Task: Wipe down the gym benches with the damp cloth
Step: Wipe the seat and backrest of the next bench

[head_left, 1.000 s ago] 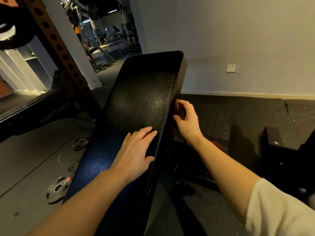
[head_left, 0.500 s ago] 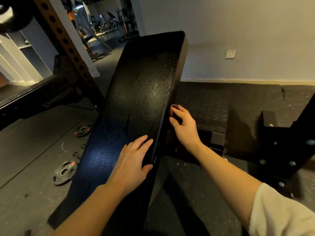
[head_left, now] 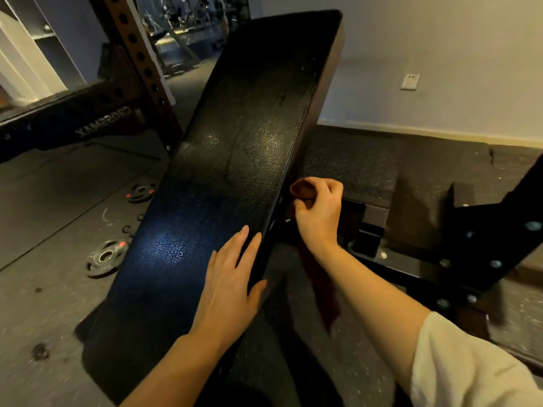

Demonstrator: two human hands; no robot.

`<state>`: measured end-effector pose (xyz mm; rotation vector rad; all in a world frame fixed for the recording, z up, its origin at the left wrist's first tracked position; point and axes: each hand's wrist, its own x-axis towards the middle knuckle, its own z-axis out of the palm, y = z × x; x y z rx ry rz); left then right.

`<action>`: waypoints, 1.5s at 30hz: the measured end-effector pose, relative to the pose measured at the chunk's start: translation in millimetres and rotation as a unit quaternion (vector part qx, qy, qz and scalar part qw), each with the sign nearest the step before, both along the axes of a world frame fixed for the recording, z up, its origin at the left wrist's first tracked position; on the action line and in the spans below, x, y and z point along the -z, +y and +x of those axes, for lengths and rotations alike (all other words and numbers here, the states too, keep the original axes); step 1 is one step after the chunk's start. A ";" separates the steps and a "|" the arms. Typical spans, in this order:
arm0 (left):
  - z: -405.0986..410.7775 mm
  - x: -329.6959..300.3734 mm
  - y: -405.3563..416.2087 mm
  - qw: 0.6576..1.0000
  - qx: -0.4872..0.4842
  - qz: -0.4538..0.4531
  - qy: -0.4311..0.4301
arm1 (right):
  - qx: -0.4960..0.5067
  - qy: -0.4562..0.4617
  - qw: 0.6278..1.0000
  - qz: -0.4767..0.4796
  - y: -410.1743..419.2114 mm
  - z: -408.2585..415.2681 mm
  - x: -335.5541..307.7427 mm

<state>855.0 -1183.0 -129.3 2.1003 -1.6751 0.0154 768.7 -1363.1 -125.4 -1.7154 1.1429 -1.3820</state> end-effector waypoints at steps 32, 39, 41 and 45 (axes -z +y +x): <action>-25.8 48.1 32.3 0.978 -0.153 -0.142 -0.020 | -0.095 -0.079 0.990 0.064 24.5 -7.8 1.8; -32.7 43.0 33.1 0.979 -0.158 -0.128 0.016 | -0.211 0.016 0.977 0.010 67.0 -25.2 28.3; -31.8 44.1 37.1 0.982 -0.146 -0.117 0.019 | -0.223 0.039 0.973 0.044 62.4 -31.9 32.1; -29.4 55.1 49.1 0.985 -0.122 -0.117 0.021 | -0.118 -0.030 0.992 0.044 31.0 -23.5 20.9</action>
